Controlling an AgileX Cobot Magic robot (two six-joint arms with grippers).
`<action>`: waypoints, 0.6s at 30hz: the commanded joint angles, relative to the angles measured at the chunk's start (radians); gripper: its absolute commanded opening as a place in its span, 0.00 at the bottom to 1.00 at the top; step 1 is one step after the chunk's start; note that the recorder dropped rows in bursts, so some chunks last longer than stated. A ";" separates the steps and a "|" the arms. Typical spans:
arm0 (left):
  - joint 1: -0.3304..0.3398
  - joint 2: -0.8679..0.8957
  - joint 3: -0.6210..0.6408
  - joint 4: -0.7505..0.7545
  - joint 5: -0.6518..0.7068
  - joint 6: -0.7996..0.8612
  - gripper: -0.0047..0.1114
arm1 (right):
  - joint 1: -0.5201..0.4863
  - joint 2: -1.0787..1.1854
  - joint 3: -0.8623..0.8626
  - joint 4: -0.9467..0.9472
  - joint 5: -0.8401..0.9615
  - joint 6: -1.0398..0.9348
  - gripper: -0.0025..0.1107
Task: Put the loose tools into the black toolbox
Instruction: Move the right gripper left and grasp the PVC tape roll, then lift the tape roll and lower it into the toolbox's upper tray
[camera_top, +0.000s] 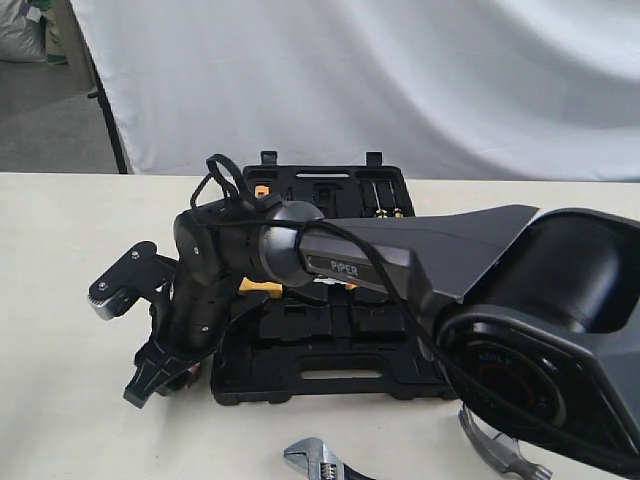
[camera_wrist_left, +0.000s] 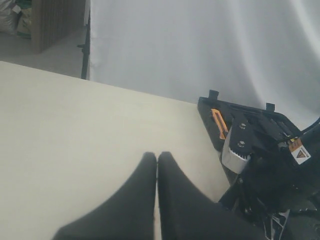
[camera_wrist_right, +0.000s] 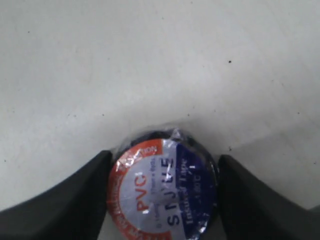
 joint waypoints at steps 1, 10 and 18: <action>0.025 -0.003 -0.003 0.004 -0.007 -0.005 0.05 | -0.005 -0.012 0.011 -0.012 0.042 -0.002 0.10; 0.025 -0.003 -0.003 0.004 -0.007 -0.005 0.05 | -0.024 -0.165 -0.020 -0.148 0.049 0.049 0.02; 0.025 -0.003 -0.003 0.004 -0.007 -0.005 0.05 | -0.170 -0.237 -0.020 -0.157 0.088 0.141 0.02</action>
